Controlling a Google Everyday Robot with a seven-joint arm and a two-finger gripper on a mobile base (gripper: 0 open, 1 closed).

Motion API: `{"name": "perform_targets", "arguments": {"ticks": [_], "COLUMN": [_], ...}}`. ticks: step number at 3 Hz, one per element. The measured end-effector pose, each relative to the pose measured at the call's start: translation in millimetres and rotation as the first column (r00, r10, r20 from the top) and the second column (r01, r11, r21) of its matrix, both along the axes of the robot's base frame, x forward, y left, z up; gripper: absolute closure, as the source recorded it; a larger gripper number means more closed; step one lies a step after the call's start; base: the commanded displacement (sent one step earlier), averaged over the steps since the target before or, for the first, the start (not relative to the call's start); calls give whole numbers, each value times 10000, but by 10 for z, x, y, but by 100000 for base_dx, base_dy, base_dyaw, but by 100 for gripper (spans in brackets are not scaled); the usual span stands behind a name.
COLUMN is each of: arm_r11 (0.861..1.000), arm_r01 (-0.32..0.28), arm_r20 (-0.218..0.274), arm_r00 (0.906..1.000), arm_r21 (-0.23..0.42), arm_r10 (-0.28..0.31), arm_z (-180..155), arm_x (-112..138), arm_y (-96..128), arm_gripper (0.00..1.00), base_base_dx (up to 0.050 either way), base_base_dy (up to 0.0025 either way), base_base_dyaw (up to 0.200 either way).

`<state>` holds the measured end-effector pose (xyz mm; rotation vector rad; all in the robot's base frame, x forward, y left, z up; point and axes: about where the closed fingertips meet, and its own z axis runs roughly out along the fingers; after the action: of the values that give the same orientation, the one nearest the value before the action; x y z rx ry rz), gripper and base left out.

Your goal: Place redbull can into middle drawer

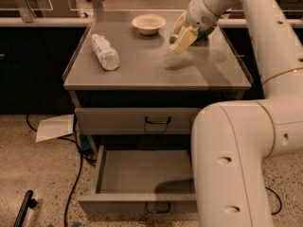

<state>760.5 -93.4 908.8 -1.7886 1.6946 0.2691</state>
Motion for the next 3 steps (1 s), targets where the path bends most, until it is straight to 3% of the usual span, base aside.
{"name": "perform_targets", "arguments": {"ticks": [1,2,3], "arm_r11": [9907,9679,9628], "arm_r01": [445,432,88], "arm_r20": [-16,337,160], "arm_r00": [9990,9980,9998], "arm_r21": [1289,2474,2700], "arm_r10": [-446,-532,-136], "arm_z": [432,928,907], "arm_x": [-239,-646,-816], "arm_y": [42,90,302], "arm_gripper": [100,100,100], "base_base_dx": [0,0,0], "base_base_dy": [0,0,0], "base_base_dyaw": [0,0,0]}}
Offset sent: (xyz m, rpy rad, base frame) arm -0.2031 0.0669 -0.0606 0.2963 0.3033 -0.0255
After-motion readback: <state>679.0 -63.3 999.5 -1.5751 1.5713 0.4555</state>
